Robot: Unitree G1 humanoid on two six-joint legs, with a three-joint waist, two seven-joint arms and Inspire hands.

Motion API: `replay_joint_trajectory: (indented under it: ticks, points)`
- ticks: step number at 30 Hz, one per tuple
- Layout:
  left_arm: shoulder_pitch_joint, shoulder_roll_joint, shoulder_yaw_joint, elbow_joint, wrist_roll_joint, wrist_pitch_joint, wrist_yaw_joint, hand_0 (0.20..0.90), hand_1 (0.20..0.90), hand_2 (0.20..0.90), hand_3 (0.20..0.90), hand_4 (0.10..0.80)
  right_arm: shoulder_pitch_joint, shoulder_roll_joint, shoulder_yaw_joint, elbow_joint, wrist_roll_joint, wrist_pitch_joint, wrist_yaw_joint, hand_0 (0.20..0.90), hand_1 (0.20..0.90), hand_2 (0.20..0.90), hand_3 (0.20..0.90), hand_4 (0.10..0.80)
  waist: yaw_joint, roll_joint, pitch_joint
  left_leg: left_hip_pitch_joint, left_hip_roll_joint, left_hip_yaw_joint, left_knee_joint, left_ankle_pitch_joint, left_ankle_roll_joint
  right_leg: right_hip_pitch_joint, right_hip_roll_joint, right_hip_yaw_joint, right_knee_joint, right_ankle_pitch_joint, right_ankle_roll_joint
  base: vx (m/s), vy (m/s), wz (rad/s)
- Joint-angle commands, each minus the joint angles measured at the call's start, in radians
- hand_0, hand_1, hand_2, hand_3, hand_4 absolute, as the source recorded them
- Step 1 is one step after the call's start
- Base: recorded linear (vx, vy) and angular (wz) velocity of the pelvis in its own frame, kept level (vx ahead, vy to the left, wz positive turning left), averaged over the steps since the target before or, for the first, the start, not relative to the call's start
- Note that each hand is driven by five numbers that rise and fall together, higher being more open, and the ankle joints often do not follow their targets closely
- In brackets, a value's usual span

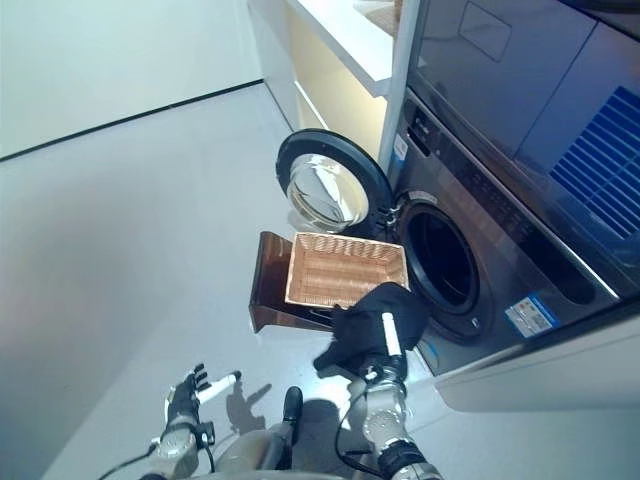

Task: Pick up the clothes and place them into the washing machine

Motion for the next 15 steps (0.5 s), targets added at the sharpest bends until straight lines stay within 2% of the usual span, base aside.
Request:
replay_joint_trajectory:
  ticks: [1, 2, 3, 4, 5, 6, 7, 8, 10, 12, 15]
  points:
    - [-0.041, 0.042, 0.006, -0.083, -0.055, -0.088, -0.016, 0.900, 0.900, 0.900, 0.900, 0.800, -0.080, 0.030, -0.007, -0.101, -0.017, -0.081, 0.052, 0.200, 0.200, 0.200, 0.200, 0.300, 0.022, -0.053, 0.033, -0.041, -0.050, -0.075, 0.406, -0.014, -0.083, 0.009, -0.069, -0.017, -0.031, 0.009, 0.012, 0.017, -0.096, 0.41]
    - [-0.034, 0.037, 0.004, -0.084, -0.067, -0.089, -0.022, 0.900, 0.900, 0.900, 0.900, 0.800, -0.093, 0.023, -0.014, -0.091, -0.019, -0.087, 0.046, 0.200, 0.200, 0.200, 0.200, 0.300, 0.029, -0.050, 0.037, -0.072, -0.057, -0.111, 0.402, -0.006, -0.086, 0.011, -0.072, -0.013, -0.046, 0.008, 0.016, 0.039, -0.049, 0.29]
    - [-0.027, 0.035, 0.005, -0.079, -0.071, -0.087, -0.025, 0.900, 0.900, 0.900, 0.900, 0.800, -0.110, 0.017, -0.027, -0.075, -0.019, -0.091, 0.036, 0.200, 0.200, 0.200, 0.200, 0.300, 0.030, -0.046, 0.034, -0.087, -0.050, -0.123, 0.347, -0.015, -0.083, 0.016, -0.073, -0.011, -0.063, 0.004, 0.024, 0.121, 0.044, 0.25]
    - [-0.025, 0.032, 0.005, -0.066, -0.071, -0.084, -0.027, 0.900, 0.900, 0.900, 0.900, 0.800, -0.135, 0.016, -0.035, -0.054, -0.017, -0.095, 0.026, 0.200, 0.200, 0.200, 0.200, 0.300, 0.032, -0.037, 0.025, -0.083, -0.033, -0.124, 0.259, -0.026, -0.079, 0.014, -0.071, -0.001, -0.073, -0.005, 0.034, 0.108, 0.041, 0.06]
    - [-0.026, 0.032, 0.005, -0.066, -0.071, -0.084, -0.027, 0.900, 0.900, 0.900, 0.900, 0.800, -0.137, 0.015, -0.037, -0.052, -0.016, -0.095, 0.027, 0.200, 0.200, 0.200, 0.200, 0.300, 0.036, -0.038, 0.026, -0.076, -0.031, -0.120, 0.248, -0.024, -0.079, 0.014, -0.071, 0.003, -0.073, -0.006, 0.033, 0.208, 0.166, -0.10]
    - [-0.017, 0.025, 0.006, -0.044, -0.067, -0.075, -0.026, 0.900, 0.900, 0.900, 0.900, 0.800, -0.168, 0.002, -0.047, -0.023, -0.023, -0.093, 0.010, 0.200, 0.200, 0.200, 0.200, 0.300, 0.050, -0.012, 0.010, -0.079, 0.016, -0.122, 0.076, 0.026, -0.080, 0.017, -0.062, 0.023, -0.076, -0.020, 0.050, 0.154, 0.118, -0.24]
    - [-0.018, 0.024, 0.005, -0.043, -0.067, -0.075, -0.026, 0.900, 0.900, 0.900, 0.900, 0.800, -0.169, 0.001, -0.048, -0.022, -0.023, -0.093, 0.010, 0.200, 0.200, 0.200, 0.200, 0.300, 0.056, -0.013, 0.012, -0.068, 0.019, -0.116, 0.061, 0.032, -0.080, 0.017, -0.062, 0.028, -0.076, -0.020, 0.049, 0.220, 0.187, -0.27]
    - [-0.015, 0.021, 0.007, -0.028, -0.062, -0.069, -0.029, 0.900, 0.900, 0.900, 0.900, 0.800, -0.182, -0.004, -0.054, -0.014, -0.034, -0.092, 0.001, 0.200, 0.200, 0.200, 0.200, 0.300, 0.067, 0.002, 0.007, -0.073, 0.025, -0.125, 0.001, 0.073, -0.086, 0.019, -0.053, 0.039, -0.076, -0.029, 0.050, 0.156, 0.109, -0.19]
    - [-0.009, 0.013, -0.011, -0.014, -0.042, -0.063, -0.036, 0.900, 0.900, 0.900, 0.900, 0.800, -0.199, -0.012, -0.064, 0.018, -0.050, -0.089, -0.004, 0.200, 0.200, 0.200, 0.200, 0.300, 0.081, 0.018, 0.005, -0.084, 0.022, -0.134, -0.039, 0.109, -0.097, 0.035, -0.043, 0.057, -0.072, -0.053, 0.047, 0.235, 0.168, -0.38]
    - [0.003, 0.011, -0.017, -0.001, -0.027, -0.061, -0.040, 0.900, 0.900, 0.900, 0.900, 0.800, -0.208, -0.003, -0.059, 0.025, -0.055, -0.083, 0.004, 0.200, 0.200, 0.200, 0.200, 0.300, 0.091, 0.022, 0.006, -0.067, 0.016, -0.124, -0.047, 0.089, -0.083, 0.041, -0.038, 0.078, -0.055, -0.078, 0.047, 0.200, 0.161, -0.85]
    - [-0.002, 0.026, -0.024, -0.014, -0.022, -0.066, -0.051, 0.900, 0.900, 0.900, 0.900, 0.800, -0.218, 0.006, -0.055, 0.011, -0.052, -0.082, 0.016, 0.200, 0.200, 0.200, 0.200, 0.300, 0.110, 0.001, 0.033, -0.089, -0.019, -0.098, 0.027, 0.047, -0.053, 0.032, -0.068, 0.102, -0.007, -0.095, 0.047, 0.145, 0.151, -0.50]
